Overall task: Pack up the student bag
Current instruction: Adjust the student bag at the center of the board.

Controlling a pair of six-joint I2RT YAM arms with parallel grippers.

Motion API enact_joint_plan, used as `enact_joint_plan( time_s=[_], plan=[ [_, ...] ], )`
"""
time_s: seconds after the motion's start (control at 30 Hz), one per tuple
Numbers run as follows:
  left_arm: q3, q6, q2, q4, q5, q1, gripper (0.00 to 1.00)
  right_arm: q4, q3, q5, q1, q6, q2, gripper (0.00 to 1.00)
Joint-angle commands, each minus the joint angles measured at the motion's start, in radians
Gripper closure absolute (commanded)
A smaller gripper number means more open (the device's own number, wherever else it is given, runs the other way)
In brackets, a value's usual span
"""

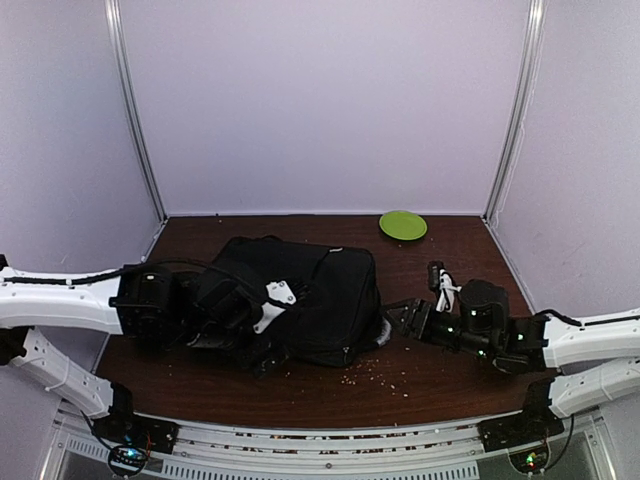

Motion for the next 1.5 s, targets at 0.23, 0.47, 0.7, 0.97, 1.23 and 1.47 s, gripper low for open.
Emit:
enact_joint_plan(
  time_s=[0.23, 0.47, 0.7, 0.97, 1.23, 1.47],
  plan=[
    [0.148, 0.17, 0.368, 0.21, -0.161, -0.034, 0.02, 0.054, -0.104, 0.008, -0.003, 0.045, 0.01, 0.36],
    [0.21, 0.19, 0.476, 0.24, -0.161, 0.013, 0.31, -0.022, -0.022, 0.116, -0.032, 0.181, 0.111, 0.4],
    [0.183, 0.175, 0.478, 0.259, -0.117, 0.018, 0.62, 0.06, 0.038, 0.02, -0.149, 0.238, 0.315, 0.57],
    [0.136, 0.166, 0.457, 0.288, -0.085, 0.019, 0.68, 0.171, 0.11, -0.06, -0.171, 0.279, 0.505, 0.57],
    [0.097, 0.153, 0.428, 0.301, -0.083, 0.018, 0.71, 0.145, 0.17, -0.078, -0.176, 0.289, 0.59, 0.73],
    [0.083, 0.148, 0.417, 0.309, -0.078, 0.019, 0.77, 0.169, 0.189, -0.11, -0.175, 0.291, 0.586, 1.0]
  ],
)
